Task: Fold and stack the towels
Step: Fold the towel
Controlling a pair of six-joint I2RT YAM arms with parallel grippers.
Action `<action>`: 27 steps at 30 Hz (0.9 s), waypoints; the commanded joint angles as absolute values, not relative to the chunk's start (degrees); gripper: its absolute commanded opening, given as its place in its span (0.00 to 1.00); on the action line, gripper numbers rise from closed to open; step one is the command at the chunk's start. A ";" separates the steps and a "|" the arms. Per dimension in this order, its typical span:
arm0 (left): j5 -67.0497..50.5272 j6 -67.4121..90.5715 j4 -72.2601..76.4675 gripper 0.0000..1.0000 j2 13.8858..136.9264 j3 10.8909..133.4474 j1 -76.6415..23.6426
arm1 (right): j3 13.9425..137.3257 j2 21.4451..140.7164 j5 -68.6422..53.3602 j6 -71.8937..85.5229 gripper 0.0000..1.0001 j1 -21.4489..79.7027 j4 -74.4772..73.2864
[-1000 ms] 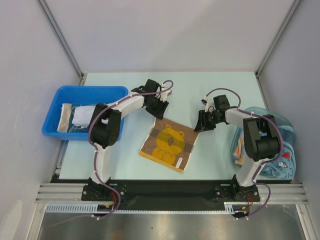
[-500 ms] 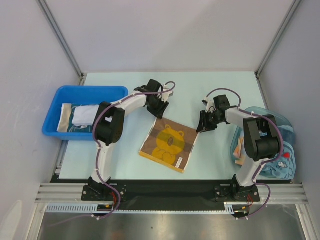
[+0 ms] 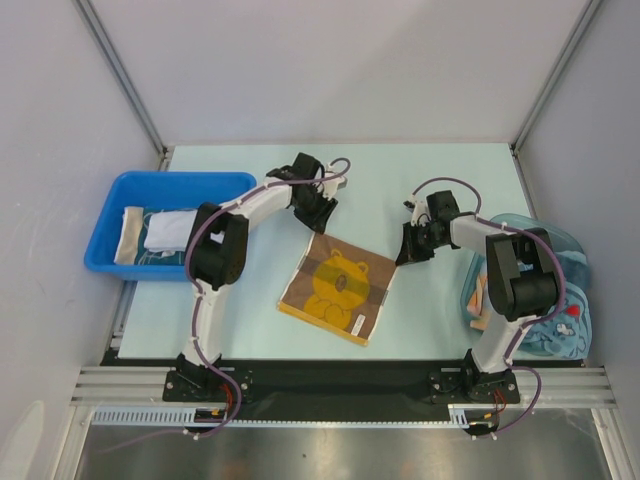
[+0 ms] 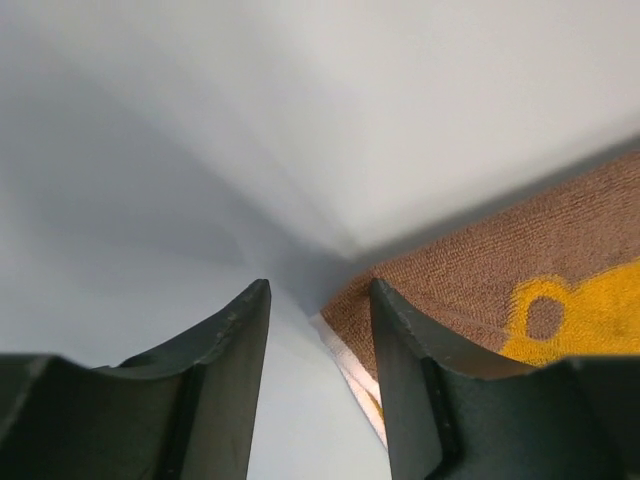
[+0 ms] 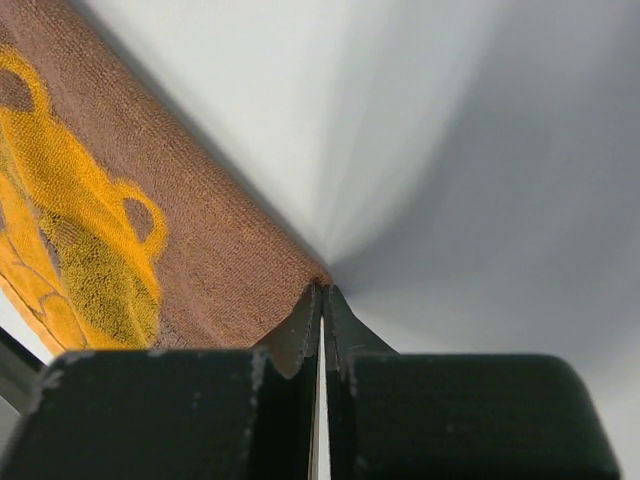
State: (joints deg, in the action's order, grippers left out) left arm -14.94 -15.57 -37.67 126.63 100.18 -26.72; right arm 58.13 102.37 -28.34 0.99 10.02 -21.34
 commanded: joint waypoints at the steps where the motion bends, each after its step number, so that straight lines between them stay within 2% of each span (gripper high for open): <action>1: -19.68 -17.23 -39.19 0.46 127.97 104.06 -25.23 | 58.54 103.18 -27.95 0.26 0.00 10.19 -21.01; 6: -22.06 -17.84 -44.11 0.50 130.95 107.84 -24.87 | 58.80 103.45 -27.86 0.18 0.00 10.02 -20.92; 15: -21.79 -19.16 -45.27 0.54 131.13 106.88 -23.64 | 59.06 103.53 -27.86 -1.14 0.00 9.49 -21.09; 21: -23.73 -19.86 -45.61 0.50 131.40 107.22 -23.47 | 59.33 104.15 -27.69 -1.32 0.00 9.14 -21.01; 27: -26.98 -20.21 -47.63 0.38 132.89 109.24 -23.55 | 59.68 104.68 -27.60 -1.32 0.00 9.14 -21.01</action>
